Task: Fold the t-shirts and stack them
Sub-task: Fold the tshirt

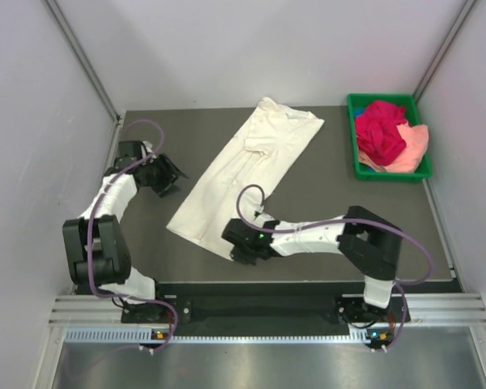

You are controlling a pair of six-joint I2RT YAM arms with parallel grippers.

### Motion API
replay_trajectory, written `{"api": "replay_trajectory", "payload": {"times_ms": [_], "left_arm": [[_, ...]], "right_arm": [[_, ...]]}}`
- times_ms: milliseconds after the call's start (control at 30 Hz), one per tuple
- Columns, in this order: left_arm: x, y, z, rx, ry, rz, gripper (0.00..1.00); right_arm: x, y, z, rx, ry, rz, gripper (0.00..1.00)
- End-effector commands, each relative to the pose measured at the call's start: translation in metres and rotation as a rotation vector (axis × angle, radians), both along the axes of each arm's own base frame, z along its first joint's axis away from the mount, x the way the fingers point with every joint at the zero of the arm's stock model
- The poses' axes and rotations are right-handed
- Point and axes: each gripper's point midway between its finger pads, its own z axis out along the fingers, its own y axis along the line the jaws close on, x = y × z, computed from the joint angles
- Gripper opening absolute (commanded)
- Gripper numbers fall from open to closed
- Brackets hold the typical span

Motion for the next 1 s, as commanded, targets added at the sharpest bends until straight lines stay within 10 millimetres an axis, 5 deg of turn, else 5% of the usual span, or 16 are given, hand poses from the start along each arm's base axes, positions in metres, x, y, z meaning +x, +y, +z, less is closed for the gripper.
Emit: {"api": "replay_trajectory", "payload": {"times_ms": [0,67,100,233,433,500,967], "left_arm": [[-0.033,-0.050,0.041,0.057,-0.123,-0.190,0.57],[-0.058,-0.065,0.036,0.038,-0.097,-0.236,0.57],[-0.069,-0.069,0.046,0.049,-0.129,-0.248,0.57],[-0.109,-0.071,0.040,0.097,-0.122,-0.282,0.59],[-0.165,-0.085,0.028,0.109,-0.086,-0.367,0.56],[-0.175,-0.101,0.033,0.077,-0.083,-0.390,0.56],[-0.233,-0.151,-0.043,0.046,0.099,-0.467,0.54]], "right_arm": [[-0.018,-0.062,0.019,-0.103,-0.055,0.107,0.00],[-0.037,-0.098,0.005,-0.155,-0.038,0.136,0.00],[-0.044,-0.109,0.016,-0.135,-0.045,0.144,0.00],[-0.075,-0.174,0.001,-0.184,-0.020,0.190,0.00],[-0.085,-0.214,0.020,-0.120,-0.079,0.200,0.00],[-0.085,-0.221,0.027,-0.095,-0.106,0.198,0.00],[-0.094,-0.245,0.022,-0.099,-0.097,0.208,0.00]]}}
